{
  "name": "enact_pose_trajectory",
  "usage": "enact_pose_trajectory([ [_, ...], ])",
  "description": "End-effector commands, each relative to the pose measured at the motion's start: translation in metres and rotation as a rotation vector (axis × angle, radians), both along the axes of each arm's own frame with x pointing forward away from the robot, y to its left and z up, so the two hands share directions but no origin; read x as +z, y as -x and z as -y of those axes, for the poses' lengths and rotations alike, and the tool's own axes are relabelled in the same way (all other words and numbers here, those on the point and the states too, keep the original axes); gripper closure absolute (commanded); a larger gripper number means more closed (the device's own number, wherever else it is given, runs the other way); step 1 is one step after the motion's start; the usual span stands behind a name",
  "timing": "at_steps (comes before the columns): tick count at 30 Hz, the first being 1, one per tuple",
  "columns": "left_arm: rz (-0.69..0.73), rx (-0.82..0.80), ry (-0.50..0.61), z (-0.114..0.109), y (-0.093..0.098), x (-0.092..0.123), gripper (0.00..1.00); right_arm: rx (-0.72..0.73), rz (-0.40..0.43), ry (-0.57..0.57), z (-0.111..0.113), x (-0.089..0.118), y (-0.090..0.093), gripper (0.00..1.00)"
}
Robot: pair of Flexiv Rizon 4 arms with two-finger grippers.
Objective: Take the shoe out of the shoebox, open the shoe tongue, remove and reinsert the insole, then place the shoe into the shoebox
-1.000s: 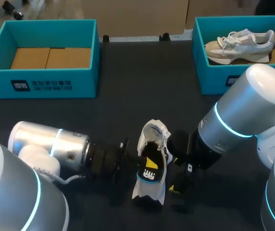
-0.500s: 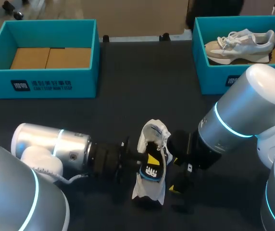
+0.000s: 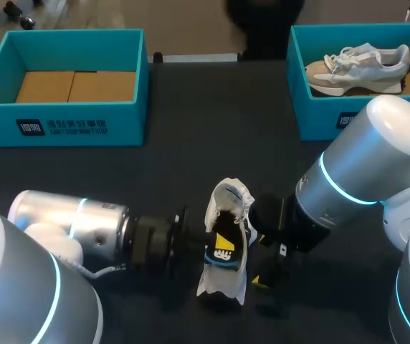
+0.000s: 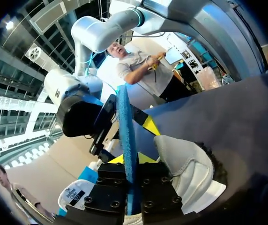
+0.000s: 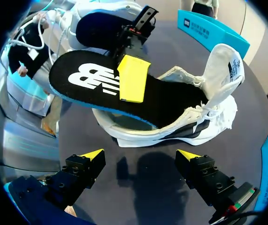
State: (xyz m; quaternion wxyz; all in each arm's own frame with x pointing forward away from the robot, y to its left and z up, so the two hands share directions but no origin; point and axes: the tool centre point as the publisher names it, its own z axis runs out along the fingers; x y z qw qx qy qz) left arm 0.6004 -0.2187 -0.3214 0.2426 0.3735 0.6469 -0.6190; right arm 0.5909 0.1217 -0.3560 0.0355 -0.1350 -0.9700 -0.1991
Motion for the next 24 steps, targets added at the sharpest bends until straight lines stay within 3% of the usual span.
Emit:
enact_pose_trajectory([
  [1,0.025,0.007,-0.009,0.002,0.004,-0.001,1.0,-0.001,0.002,-0.001,0.0,-0.001,0.001,0.0],
  [11,0.138,0.053,-0.045,0.013,-0.022,-0.024,1.0,-0.001,0.002,-0.001,0.0,-0.001,0.001,0.0],
  [19,0.125,0.073,-0.048,0.013,-0.029,-0.024,1.0,-0.001,0.002,-0.001,0.0,-0.001,0.001,0.0],
  [20,0.121,0.067,-0.041,0.011,-0.027,-0.023,0.74,-0.001,0.002,-0.001,0.0,-0.001,0.001,0.0],
  [21,0.115,0.061,-0.035,0.01,-0.024,-0.021,0.64,-0.001,0.002,-0.001,0.0,-0.001,0.001,0.0],
  [24,0.108,0.048,-0.022,0.006,-0.017,-0.015,0.64,-0.001,0.002,-0.001,0.0,-0.001,0.001,0.0],
])
